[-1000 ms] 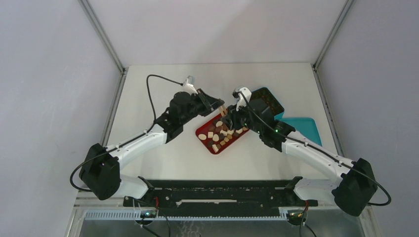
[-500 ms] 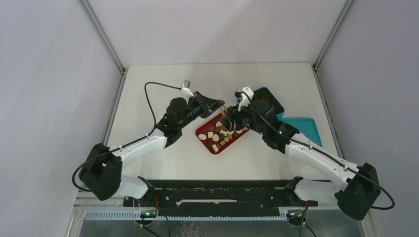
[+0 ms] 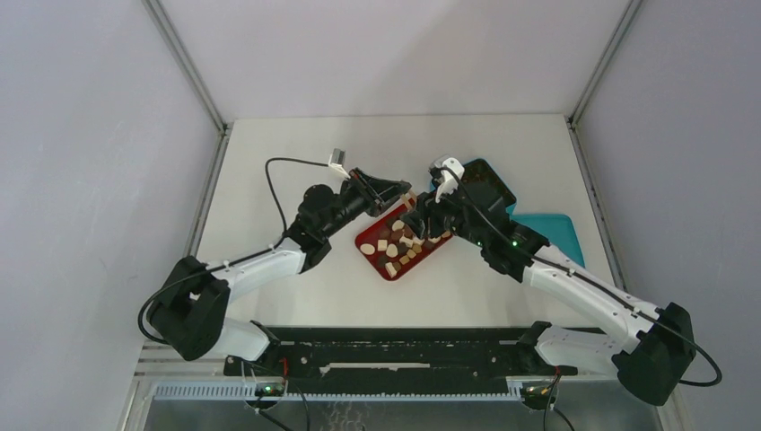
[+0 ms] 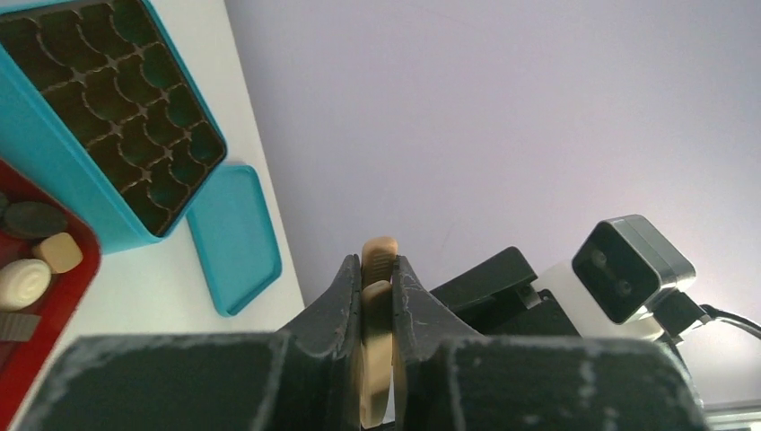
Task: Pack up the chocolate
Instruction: Pick up the clamp at the center of the board.
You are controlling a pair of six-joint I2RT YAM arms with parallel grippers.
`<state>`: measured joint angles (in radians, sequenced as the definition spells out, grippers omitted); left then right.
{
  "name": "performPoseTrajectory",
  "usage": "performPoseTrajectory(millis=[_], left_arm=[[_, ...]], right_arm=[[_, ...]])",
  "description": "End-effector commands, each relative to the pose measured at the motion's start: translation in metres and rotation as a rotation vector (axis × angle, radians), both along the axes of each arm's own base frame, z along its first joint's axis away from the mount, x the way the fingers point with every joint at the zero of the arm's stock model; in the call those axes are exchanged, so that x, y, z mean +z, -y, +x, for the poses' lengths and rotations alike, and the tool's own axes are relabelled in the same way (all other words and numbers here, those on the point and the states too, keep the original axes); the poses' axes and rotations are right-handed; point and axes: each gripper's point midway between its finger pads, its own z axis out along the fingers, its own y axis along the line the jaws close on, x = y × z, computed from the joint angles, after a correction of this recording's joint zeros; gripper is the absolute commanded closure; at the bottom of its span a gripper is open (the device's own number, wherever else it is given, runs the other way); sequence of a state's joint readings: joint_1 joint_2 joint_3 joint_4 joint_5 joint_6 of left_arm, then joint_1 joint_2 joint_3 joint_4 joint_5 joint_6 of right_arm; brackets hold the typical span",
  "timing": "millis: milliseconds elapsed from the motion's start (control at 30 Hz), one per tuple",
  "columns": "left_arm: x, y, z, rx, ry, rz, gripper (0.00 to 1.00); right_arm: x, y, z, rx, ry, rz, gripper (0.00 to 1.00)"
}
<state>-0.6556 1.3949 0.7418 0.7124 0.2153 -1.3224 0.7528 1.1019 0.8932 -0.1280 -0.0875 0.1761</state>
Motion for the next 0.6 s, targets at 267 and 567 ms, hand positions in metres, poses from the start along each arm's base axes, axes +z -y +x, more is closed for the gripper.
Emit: performPoseTrajectory(millis=[267,567], left_arm=[[0.005,-0.006,0.0,0.02,0.015,-0.002,0.74],[-0.002,-0.013,0.003,0.057,-0.01,0.07,0.62]], right_arm=[[0.041,-0.006,-0.003,0.021,0.115,0.024,0.62],[0.036,-0.01,0.001,-0.009,0.135,-0.039,0.65]])
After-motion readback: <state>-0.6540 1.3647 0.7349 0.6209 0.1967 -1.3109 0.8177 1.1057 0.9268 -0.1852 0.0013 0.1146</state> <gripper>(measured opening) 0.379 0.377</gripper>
